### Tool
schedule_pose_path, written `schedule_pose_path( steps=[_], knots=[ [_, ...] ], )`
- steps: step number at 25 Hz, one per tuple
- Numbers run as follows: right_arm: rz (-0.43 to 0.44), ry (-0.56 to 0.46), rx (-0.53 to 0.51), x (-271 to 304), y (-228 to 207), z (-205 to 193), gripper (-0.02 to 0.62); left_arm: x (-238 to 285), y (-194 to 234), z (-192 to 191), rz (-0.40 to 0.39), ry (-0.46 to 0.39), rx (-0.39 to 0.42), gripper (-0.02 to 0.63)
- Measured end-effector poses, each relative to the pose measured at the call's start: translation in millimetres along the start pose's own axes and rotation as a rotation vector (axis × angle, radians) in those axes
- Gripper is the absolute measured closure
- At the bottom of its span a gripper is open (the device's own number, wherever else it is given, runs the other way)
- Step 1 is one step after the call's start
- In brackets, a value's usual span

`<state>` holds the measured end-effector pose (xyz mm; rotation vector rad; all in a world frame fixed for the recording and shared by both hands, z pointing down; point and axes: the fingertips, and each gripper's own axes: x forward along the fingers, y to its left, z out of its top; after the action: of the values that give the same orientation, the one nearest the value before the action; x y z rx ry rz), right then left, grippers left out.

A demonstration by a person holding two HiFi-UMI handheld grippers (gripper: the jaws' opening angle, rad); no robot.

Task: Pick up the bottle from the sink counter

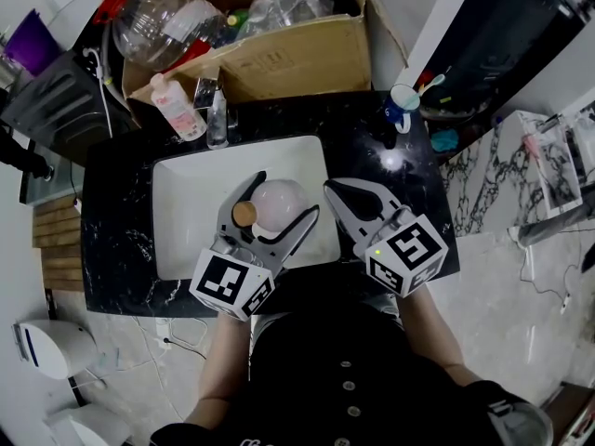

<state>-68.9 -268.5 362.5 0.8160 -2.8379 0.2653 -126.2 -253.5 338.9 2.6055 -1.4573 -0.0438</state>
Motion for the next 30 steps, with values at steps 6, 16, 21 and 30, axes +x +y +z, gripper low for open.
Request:
schedule_pose_path(
  steps=[6,16,21,30],
  knots=[
    [0.005,0.017,0.007,0.4,-1.4,-5.6,0.592,2.5,-2.7,-0.8,-0.023,0.009,0.01,0.21],
    [0.01,0.035,-0.01,-0.3,0.9,-7.9,0.592,3.8,-3.3,-4.6,-0.033,0.025,-0.001,0.21],
    [0.015,0.039,-0.022,0.5,2.8,-7.7,0.592,2.5,-1.9,-4.9,-0.03,0.026,-0.013,0.21],
    [0.004,0.045,-0.026,-0.4,0.8,-7.4,0.594,1.9,-1.2,-6.9,-0.034,0.022,-0.002,0.21]
  ],
)
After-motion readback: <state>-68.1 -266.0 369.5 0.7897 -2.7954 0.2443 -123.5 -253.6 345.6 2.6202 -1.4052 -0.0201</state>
